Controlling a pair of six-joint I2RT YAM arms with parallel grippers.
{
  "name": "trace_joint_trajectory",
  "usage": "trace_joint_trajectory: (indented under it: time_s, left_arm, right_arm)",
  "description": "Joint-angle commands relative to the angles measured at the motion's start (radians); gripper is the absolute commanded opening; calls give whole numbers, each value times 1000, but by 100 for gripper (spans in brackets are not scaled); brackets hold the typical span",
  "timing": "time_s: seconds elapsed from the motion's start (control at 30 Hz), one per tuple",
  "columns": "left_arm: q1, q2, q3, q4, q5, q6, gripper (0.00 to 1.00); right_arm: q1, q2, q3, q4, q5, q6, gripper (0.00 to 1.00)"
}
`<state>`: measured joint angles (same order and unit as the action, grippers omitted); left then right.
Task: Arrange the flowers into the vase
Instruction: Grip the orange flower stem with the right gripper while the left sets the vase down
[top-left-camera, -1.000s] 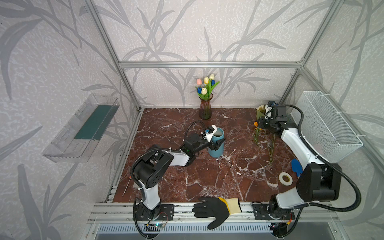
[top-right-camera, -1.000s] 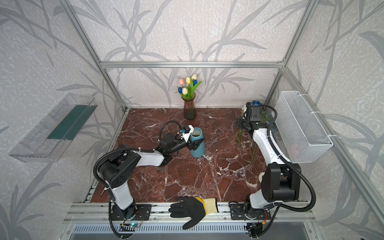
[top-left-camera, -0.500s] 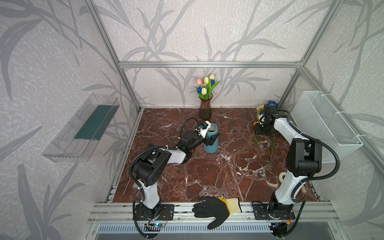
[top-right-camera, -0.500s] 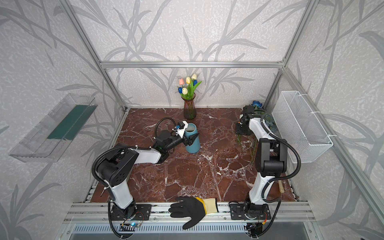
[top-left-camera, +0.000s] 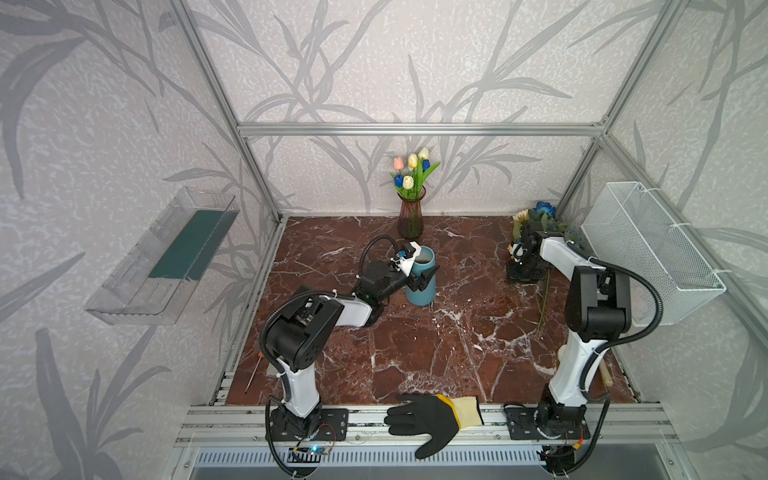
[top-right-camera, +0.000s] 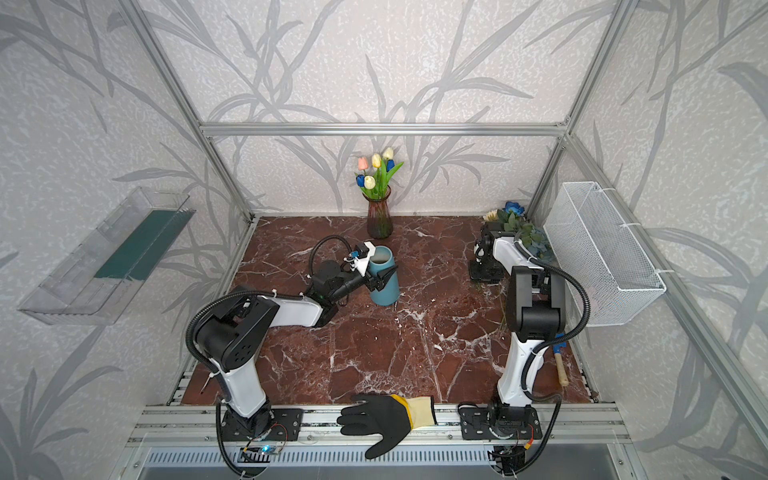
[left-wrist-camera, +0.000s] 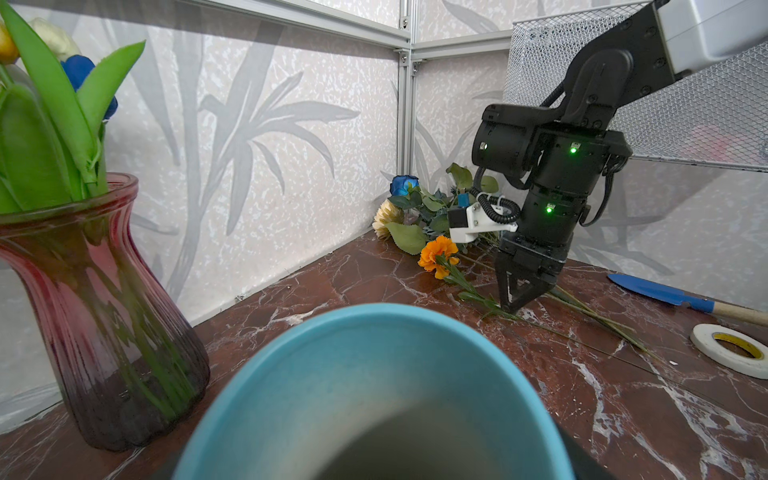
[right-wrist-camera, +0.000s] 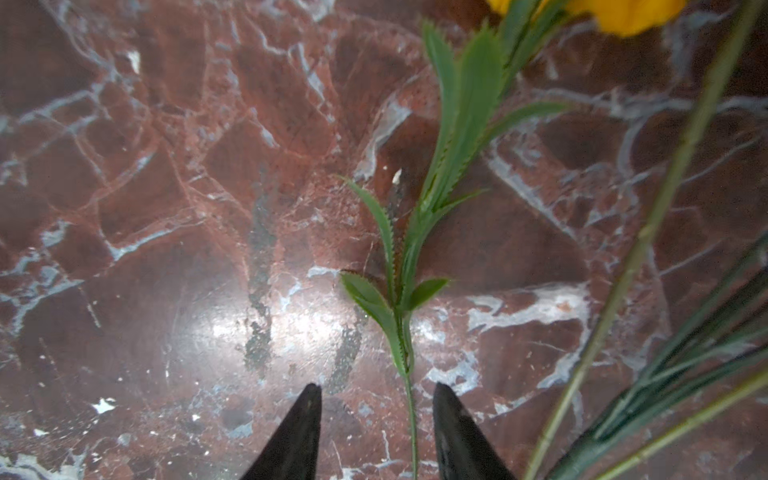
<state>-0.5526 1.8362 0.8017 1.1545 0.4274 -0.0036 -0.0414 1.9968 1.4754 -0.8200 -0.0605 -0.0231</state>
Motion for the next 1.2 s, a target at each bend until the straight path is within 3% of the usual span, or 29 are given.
trace_joint_trajectory:
  time_s: [0.0,0.07,0.17,0.23,0.67,1.17]
  left_arm:
    - [-6,-12,24,137,11,-27,49]
    - [-6,-18,22,137,11,-27,58]
    - [-6,-25,22,137,3,-32,79]
    - [-6,-31,22,136,2,-39,86]
    - [-6,-89,18,72,7,-28,94]
    - [-23,-389,-58,-8,19,-36,96]
  right_arm:
    - [0,26,23,-42,8,-20,45]
    - [0,34,26,-42,8,-21,43]
    - [0,41,28,-39,5,-28,39]
    - [0,46,27,-39,6,-32,36]
    - [0,79,34,-30,18,-40,31]
    - [18,106,51,-9,7,-48,11]
